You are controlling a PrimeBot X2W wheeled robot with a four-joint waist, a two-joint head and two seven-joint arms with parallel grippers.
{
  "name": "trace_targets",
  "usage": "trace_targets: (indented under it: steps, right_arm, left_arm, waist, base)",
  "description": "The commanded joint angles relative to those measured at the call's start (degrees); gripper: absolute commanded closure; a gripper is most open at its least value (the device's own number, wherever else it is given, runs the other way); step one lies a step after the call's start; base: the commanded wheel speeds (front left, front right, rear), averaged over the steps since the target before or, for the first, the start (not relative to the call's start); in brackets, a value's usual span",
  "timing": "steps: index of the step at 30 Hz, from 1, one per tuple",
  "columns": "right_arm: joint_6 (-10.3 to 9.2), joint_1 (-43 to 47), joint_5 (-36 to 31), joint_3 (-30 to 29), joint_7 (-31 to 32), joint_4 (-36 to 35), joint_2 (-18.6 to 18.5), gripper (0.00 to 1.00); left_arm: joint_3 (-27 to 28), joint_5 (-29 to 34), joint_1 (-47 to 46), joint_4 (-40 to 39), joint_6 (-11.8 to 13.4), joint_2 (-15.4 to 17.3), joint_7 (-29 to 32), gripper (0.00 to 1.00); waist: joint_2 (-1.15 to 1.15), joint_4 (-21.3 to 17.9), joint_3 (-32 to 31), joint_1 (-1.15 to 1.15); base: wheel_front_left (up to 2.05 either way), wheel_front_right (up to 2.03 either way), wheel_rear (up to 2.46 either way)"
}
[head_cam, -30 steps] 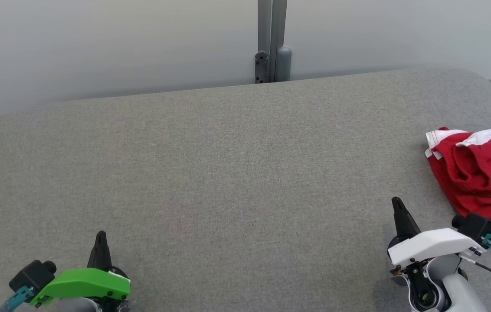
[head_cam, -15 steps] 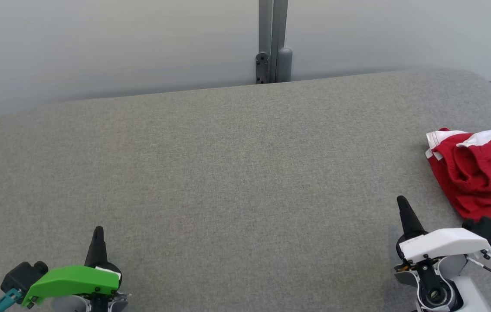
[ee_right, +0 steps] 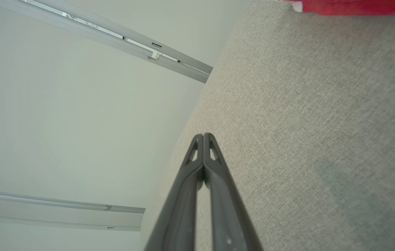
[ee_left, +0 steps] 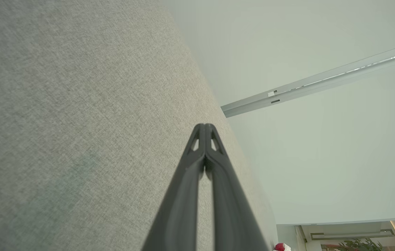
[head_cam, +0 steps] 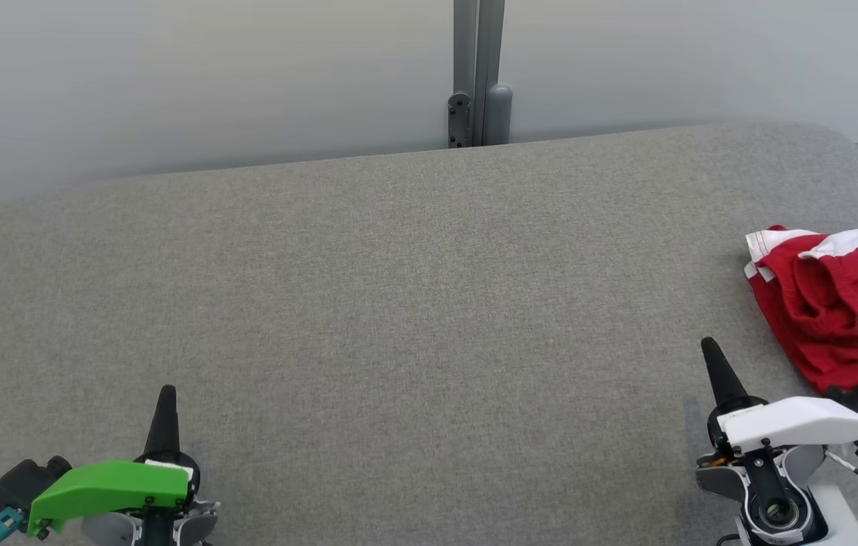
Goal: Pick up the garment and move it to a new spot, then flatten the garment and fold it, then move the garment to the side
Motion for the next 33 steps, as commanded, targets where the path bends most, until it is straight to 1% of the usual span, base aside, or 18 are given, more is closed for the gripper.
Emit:
trace_targets:
  steps: [1,16,33]
  right_arm:
    - [0.04,0.3,1.5,-0.3,0.4,-1.0,-0.3,1.0]
    - [0.03,1.0,10.0,-1.6,2.6,-2.8,-0.4,1.0]
    - [0.03,1.8,17.8,-2.7,4.6,-4.4,-0.4,1.0]
  left_arm:
    - [0.3,-1.4,-1.3,-0.8,-0.5,0.4,0.3,1.0]
    - [1.5,-9.5,-1.4,-2.3,-1.6,0.5,2.5,1.0]
    - [2.4,-16.8,-1.6,-3.6,-2.7,0.5,4.5,1.0]
  waist:
    - [0.0,0.0,0.0,0.0]
    - [0.0,0.2,-0.2,0.0]
    - [0.0,0.3,-0.3,0.0]
  base:
    - [0.0,0.0,0.0]
    - [0.0,0.0,0.0]
    - [0.0,0.0,0.0]
